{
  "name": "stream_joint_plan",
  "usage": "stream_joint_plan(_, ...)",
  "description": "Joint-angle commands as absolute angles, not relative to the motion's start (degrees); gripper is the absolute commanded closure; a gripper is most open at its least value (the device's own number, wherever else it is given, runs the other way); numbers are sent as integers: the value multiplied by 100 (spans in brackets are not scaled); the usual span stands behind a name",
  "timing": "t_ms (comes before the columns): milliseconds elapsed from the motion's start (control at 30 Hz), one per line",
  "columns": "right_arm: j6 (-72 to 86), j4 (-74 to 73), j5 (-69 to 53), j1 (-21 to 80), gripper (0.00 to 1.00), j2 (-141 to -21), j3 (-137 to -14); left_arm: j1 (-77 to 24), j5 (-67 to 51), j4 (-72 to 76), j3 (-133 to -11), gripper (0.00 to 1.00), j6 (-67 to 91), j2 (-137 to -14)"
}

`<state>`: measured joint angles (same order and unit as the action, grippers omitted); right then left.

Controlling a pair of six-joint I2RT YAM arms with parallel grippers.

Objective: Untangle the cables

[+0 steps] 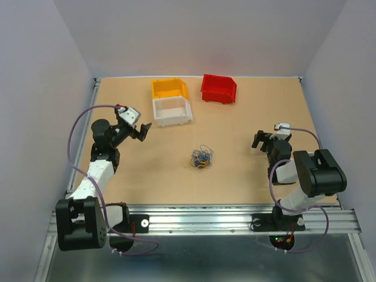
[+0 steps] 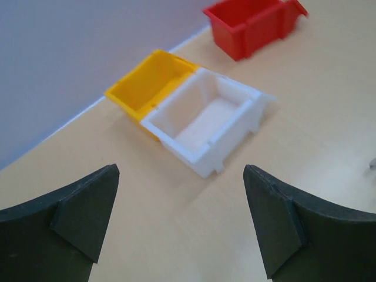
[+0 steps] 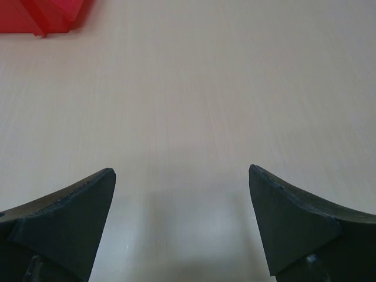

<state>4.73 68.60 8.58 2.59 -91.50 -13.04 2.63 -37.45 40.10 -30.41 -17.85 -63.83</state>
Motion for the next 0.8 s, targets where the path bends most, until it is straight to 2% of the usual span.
stream_joint_plan(0,466,7198,949,229,0,-9079,-1406,19,-5843,834,-3918,1,-4699,-6284)
stream_joint_plan(67,466,7190,949,229,0,-9070,-1406,-304,-5792,389,-4130,1,-4939,-6398)
stream_joint_plan(167,466,7198,949,237,0,-9070,-1406,-798,-5897,-815,-4428,1,-6114,-6643)
stream_joint_plan(200,466,7198,949,229,0,-9070,-1406,-1252,-5723,-957,-4447,1,-6265,-6697)
stream_joint_plan(533,457,7189,940,229,0,-9070,-1415,-3548,-4396,-352,-4737,1,-5494,-8278)
stream_joint_plan(767,431,7172,906,229,0,-9027,-1424,-3919,-3763,-27,-5387,1,-4721,-9017)
